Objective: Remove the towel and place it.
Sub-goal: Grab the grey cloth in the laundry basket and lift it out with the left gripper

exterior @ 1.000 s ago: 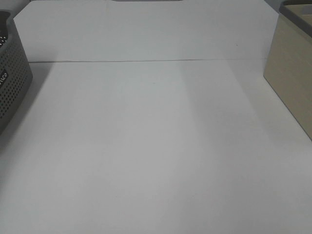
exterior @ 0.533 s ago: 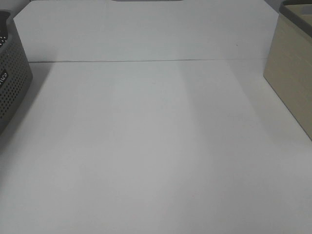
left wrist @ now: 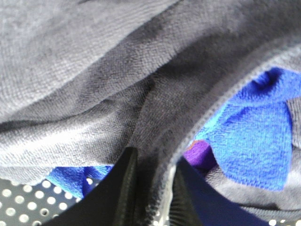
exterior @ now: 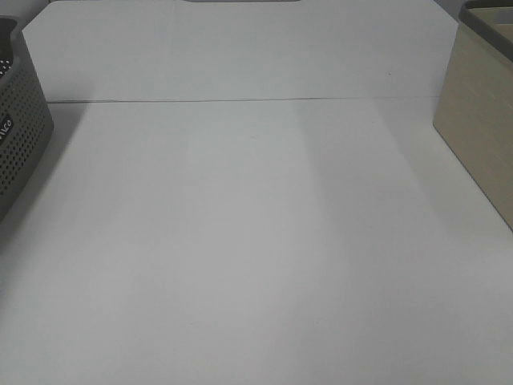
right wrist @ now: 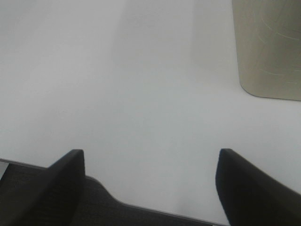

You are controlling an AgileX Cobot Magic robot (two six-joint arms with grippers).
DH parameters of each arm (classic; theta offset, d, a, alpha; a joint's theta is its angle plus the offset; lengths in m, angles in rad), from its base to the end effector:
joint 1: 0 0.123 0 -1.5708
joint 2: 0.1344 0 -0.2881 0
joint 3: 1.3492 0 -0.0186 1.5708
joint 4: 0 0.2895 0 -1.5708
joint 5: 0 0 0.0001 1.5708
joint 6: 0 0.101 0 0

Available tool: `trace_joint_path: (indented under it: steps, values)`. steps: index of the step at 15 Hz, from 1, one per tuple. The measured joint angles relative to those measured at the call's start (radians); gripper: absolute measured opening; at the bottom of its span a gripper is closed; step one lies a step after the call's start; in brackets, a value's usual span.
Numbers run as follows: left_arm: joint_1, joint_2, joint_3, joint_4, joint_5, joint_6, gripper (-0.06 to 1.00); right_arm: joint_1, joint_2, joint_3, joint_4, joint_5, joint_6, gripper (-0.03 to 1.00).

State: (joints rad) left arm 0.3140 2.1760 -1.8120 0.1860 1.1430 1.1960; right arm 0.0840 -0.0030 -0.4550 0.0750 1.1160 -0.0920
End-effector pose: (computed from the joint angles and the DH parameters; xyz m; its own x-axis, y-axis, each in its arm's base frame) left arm 0.4639 0.1685 0.1763 -0.5900 0.7995 0.1130 0.8018 0.5636 0.1987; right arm 0.0364 0.0099 0.2723 -0.5283 -0.1035 -0.8427 -0.1716 0.9851 -0.0134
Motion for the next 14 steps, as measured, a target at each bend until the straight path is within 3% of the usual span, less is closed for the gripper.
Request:
trace_joint_path:
  steps: [2,4,7,10,14]
  values:
    - [0.0,0.0,0.0,0.0,0.007,-0.011,0.06,0.0,0.0,0.0,0.0,0.0,0.0,0.76]
    - [-0.001,-0.018,0.0,-0.001,0.04,-0.016,0.0,0.0,0.0,0.0,0.0,0.0,0.0,0.76]
    - [-0.001,-0.156,-0.007,-0.065,0.06,-0.064,0.0,0.0,0.0,0.0,0.0,0.0,0.0,0.76]
    - [-0.02,-0.353,-0.012,-0.238,0.064,-0.104,0.0,0.0,0.0,0.0,0.0,0.0,0.0,0.76]
    - [-0.103,-0.524,-0.015,-0.27,0.067,-0.241,0.0,0.0,0.0,0.0,0.0,0.0,0.0,0.76]
